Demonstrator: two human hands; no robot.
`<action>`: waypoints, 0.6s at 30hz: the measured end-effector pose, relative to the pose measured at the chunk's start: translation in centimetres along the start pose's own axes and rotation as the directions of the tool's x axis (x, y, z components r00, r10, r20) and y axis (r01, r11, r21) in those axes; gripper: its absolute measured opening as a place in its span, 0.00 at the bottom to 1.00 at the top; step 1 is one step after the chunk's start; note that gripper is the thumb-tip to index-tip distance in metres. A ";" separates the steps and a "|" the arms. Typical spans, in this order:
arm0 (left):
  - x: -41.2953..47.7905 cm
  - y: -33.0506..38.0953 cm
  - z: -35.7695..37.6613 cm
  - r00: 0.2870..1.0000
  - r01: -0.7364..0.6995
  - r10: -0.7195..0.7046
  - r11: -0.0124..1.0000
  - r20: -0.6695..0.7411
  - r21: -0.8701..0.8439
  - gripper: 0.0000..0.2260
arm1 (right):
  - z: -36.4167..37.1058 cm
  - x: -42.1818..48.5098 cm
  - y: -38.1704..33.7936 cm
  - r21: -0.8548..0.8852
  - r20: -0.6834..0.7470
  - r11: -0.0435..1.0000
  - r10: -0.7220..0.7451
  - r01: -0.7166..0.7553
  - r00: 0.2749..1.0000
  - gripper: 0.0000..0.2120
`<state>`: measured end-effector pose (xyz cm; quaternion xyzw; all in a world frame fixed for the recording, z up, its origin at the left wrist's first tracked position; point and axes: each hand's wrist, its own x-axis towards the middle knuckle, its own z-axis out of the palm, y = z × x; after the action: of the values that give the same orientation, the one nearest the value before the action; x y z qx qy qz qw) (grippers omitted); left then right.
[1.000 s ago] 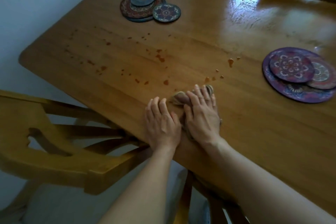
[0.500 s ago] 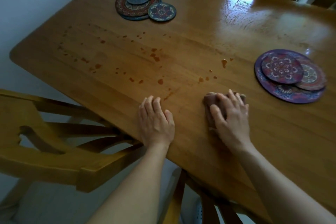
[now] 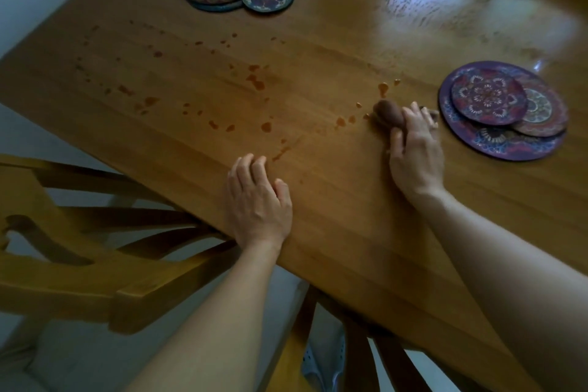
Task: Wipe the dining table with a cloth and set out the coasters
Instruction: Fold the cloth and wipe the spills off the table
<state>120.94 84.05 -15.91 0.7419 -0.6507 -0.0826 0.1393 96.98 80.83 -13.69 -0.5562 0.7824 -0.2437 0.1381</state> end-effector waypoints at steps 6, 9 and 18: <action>0.0 -0.2 0.2 1.000 -0.007 0.006 0.999 -0.028 -0.033 0.20 | 0.7 7.4 -0.3 0.142 -0.127 0.981 0.147 -0.129 0.981 0.22; -0.1 -0.1 0.1 0.999 -0.006 0.005 0.999 -0.032 -0.033 0.20 | 1.4 10.1 -1.0 0.067 -0.091 0.992 0.109 -0.103 0.990 0.22; -0.3 0.2 -0.4 1.000 0.016 -0.018 0.997 -0.023 -0.074 0.20 | 5.3 1.3 -7.4 0.051 0.211 0.893 -0.448 0.447 0.869 0.22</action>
<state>120.80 84.32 -15.52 0.7428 -0.6390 -0.0988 0.1735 105.09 76.47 -14.09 -0.7454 0.6124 -0.2071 0.1629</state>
